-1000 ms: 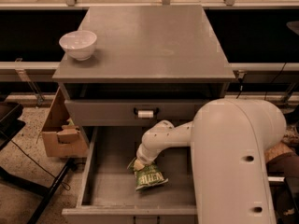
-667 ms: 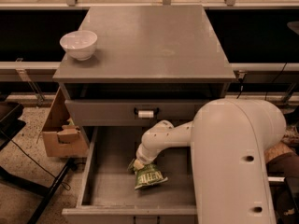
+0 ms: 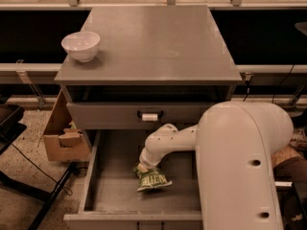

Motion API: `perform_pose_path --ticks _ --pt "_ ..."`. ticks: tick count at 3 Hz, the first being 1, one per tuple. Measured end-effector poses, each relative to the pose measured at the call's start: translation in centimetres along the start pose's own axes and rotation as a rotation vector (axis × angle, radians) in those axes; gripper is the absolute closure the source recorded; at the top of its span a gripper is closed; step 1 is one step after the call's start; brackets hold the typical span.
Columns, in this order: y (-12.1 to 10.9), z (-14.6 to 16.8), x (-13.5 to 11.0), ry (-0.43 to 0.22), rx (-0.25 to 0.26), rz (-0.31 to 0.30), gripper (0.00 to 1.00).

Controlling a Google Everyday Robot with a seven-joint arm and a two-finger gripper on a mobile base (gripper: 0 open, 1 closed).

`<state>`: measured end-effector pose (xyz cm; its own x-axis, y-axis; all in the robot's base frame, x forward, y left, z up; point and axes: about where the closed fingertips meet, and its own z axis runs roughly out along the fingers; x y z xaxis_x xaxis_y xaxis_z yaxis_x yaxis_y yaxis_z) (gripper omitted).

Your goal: Pick green jalapeno chip bag from middle drawer and place on counter

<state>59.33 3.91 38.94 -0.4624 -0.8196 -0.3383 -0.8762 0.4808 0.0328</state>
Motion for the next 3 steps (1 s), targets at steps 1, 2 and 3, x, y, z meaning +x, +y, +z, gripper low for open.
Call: perform_pose_path --ticks 1,2,3 --pt "0.5 -1.4 -0.6 -0.049 -0.004 -0.003 1.00" --pt "2.3 -6.1 -1.0 -0.158 -0.001 -0.023 1.00" --pt "7.0 -15.1 0.4 -0.242 -0.019 -0.088 1.00"
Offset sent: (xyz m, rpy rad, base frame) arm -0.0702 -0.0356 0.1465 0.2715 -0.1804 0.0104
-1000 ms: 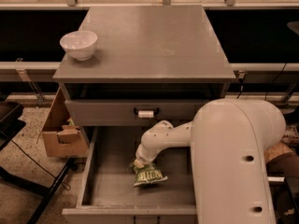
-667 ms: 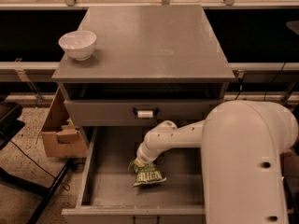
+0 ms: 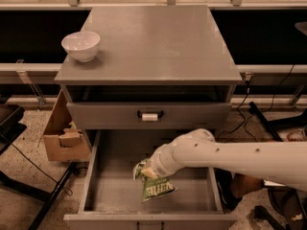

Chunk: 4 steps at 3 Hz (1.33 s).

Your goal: Pick green jalapeno chip bag from middle drawer and place on counter

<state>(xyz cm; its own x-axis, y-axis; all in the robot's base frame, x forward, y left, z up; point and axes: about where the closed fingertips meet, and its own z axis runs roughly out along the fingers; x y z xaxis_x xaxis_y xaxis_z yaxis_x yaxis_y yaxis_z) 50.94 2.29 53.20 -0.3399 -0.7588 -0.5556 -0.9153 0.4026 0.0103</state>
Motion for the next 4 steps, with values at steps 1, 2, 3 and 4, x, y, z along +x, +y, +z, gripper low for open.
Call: perform_pose_path --ticks 1,2,3,4 --pt "2.7 -7.2 -0.6 -0.018 -0.015 -0.034 1.00" --pt "1.0 -17.1 -0.3 -0.011 0.052 0.001 1.00" --pt "-2.7 -26.9 -0.2 -0.004 0.126 0.060 1.00" --pt "-6.0 -34.6 0.0 0.017 0.165 0.138 1.00"
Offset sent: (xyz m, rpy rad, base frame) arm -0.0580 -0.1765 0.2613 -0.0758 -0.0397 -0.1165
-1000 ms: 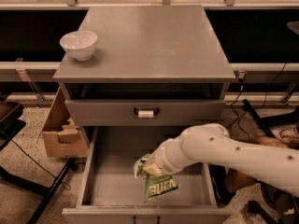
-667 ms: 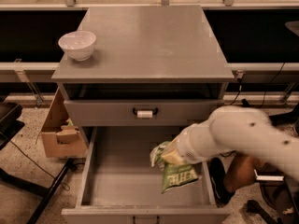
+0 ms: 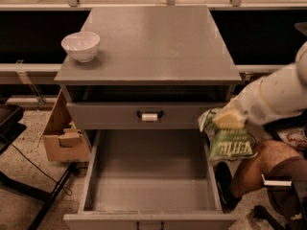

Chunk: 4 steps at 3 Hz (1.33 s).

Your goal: Pick green jalapeno chip bag from middle drawer and place on counter

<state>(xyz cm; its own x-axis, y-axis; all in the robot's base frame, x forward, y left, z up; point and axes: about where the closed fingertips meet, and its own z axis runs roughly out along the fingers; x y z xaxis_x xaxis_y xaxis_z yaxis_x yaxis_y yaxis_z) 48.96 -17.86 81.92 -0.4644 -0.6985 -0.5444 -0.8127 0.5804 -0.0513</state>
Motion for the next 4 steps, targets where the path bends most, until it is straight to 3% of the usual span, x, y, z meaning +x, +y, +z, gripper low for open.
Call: perform_pose_path --ticks 1,2,3,4 --pt "-5.6 -5.9 -4.9 -0.001 0.082 0.033 1.00" --pt "-9.1 -9.5 -11.1 -0.059 0.161 0.010 1.00" --pt "-9.7 -11.8 -13.5 -0.111 0.195 -0.008 1.00" --pt "-9.7 -11.8 -13.5 -0.111 0.195 -0.008 1.00"
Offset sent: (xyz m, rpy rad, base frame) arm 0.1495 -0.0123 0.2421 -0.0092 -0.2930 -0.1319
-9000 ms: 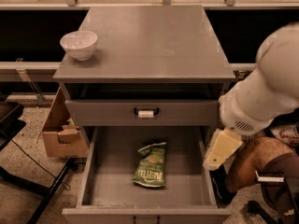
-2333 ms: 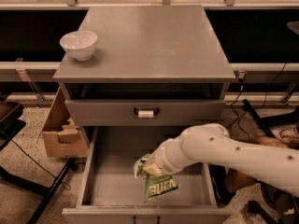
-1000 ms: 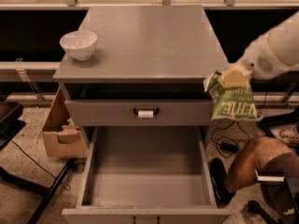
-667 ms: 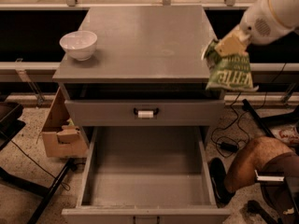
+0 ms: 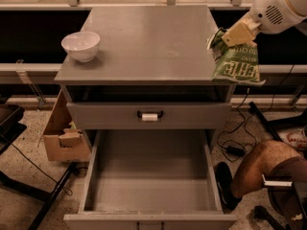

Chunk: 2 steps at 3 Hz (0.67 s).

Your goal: Pick green jalapeno chip bag from middle drawer and place on counter

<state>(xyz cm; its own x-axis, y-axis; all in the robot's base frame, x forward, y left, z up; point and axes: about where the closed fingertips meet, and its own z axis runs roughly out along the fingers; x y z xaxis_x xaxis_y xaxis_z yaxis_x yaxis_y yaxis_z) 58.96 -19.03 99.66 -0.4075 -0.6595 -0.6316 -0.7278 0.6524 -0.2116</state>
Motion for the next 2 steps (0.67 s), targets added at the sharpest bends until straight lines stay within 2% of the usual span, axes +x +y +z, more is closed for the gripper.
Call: perform_pose_path --ticks 1,2 --pt "-2.4 2.3 -2.3 -0.029 0.065 -0.035 1.00" --pt "-7.0 6.1 -8.2 -0.144 0.170 -0.111 1.00"
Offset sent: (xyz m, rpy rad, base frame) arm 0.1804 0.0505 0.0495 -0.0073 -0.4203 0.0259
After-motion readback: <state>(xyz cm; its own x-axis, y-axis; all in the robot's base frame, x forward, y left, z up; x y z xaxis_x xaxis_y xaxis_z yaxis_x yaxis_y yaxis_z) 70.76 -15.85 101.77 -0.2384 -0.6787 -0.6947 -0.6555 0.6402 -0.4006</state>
